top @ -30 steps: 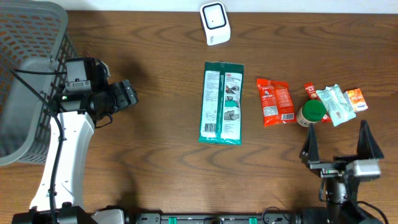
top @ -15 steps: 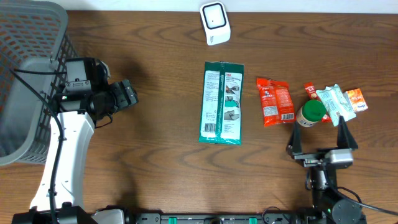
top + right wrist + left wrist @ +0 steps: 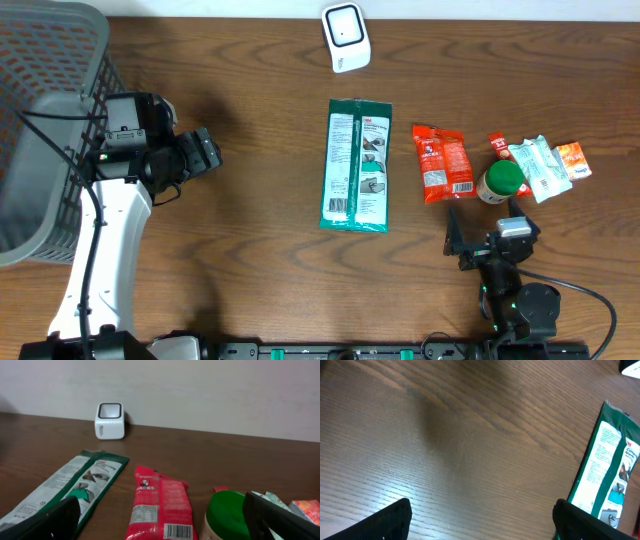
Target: Scan the item barcode
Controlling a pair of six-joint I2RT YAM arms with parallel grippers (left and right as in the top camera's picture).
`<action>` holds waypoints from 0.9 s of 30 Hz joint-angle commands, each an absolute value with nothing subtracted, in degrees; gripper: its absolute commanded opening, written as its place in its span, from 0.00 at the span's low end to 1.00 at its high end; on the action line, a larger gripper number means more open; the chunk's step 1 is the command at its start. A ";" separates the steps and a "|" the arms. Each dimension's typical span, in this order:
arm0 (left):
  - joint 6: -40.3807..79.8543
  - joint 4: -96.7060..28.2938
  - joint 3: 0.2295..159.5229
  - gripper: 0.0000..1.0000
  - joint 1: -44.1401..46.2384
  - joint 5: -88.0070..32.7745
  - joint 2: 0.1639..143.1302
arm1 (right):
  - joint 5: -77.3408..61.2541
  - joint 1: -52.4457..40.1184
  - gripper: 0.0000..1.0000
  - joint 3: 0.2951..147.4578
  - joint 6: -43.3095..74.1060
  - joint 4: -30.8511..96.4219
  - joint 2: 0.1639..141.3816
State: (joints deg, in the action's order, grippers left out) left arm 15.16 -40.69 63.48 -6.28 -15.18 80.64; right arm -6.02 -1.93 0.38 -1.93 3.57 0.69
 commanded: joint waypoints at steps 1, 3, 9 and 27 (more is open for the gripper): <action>14.66 -40.93 64.36 0.91 -6.46 -15.86 81.03 | -6.09 -1.54 0.99 0.30 -1.32 3.86 0.27; 14.66 -40.91 64.36 0.91 -6.46 -15.86 81.03 | -6.74 -1.54 0.99 0.30 -1.30 3.70 0.27; 14.63 -40.91 64.36 0.91 -6.46 -15.86 81.03 | -6.31 -1.54 0.99 0.30 -1.32 3.70 0.30; 14.66 -40.91 64.36 0.91 -6.46 -15.86 81.03 | -6.31 -1.54 0.99 0.32 -1.32 3.70 0.30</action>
